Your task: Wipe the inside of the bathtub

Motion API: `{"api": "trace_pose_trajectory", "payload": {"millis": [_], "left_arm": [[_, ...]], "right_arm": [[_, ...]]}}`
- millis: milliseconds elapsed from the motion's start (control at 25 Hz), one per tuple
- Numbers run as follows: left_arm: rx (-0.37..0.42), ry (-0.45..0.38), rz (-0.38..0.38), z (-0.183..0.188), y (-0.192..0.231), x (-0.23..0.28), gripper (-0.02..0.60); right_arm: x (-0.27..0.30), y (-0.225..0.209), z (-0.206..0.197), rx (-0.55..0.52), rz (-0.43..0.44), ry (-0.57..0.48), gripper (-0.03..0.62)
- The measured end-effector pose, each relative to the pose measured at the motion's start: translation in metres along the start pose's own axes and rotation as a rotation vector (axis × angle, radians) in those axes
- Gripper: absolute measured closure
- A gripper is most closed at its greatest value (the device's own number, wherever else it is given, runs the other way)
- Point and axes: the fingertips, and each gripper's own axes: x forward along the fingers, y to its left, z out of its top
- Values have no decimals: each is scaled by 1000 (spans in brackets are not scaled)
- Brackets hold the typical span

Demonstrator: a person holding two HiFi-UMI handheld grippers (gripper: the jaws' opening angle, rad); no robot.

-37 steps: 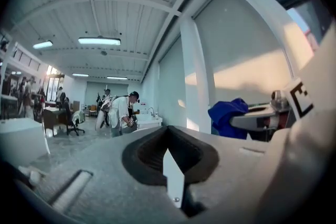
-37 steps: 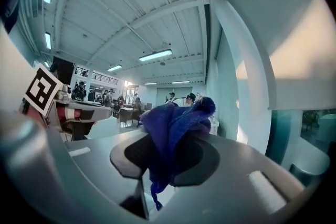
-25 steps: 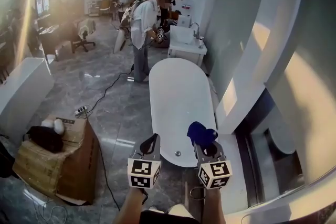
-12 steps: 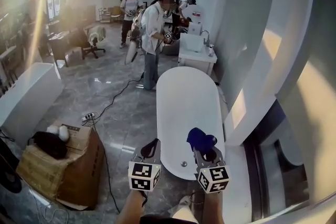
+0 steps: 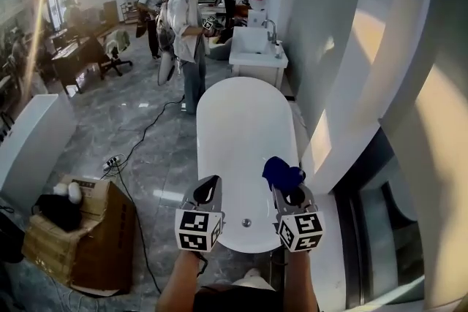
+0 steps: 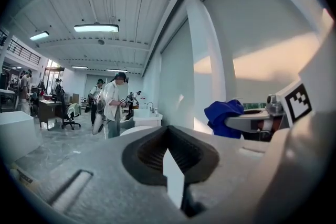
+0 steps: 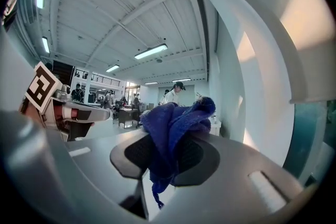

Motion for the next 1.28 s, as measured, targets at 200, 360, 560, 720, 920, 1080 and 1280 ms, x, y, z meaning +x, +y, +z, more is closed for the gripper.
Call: {"api": "trace_pose_trajectory", "payload": {"millis": [200,360,560,720,920,1080,1280], "left_arm": [[1,14,-8,-6,-28,51,577],[36,61,-16,-15,-37,73,577],[90,96,14,-26,-32,99,577],[21,155,-36,-56,-18,124,577],[18,207,-96,-88,14,161,577],[30,268,-174,-107,44,199,577],[49,366,-274,-142,81,234,577]], "right_arm": [[14,-52,-15,10,10,20,494],[24,-76,-30,50,2,39,494],[45,-98,-49,92,7,60,494],[67,-104,-76,128,-7,84,494],[105,-106,-109,125,-77,127,494],[144,-104,-136,167,-148,183,494],[196,-99,-165,185,-228,220,494]]}}
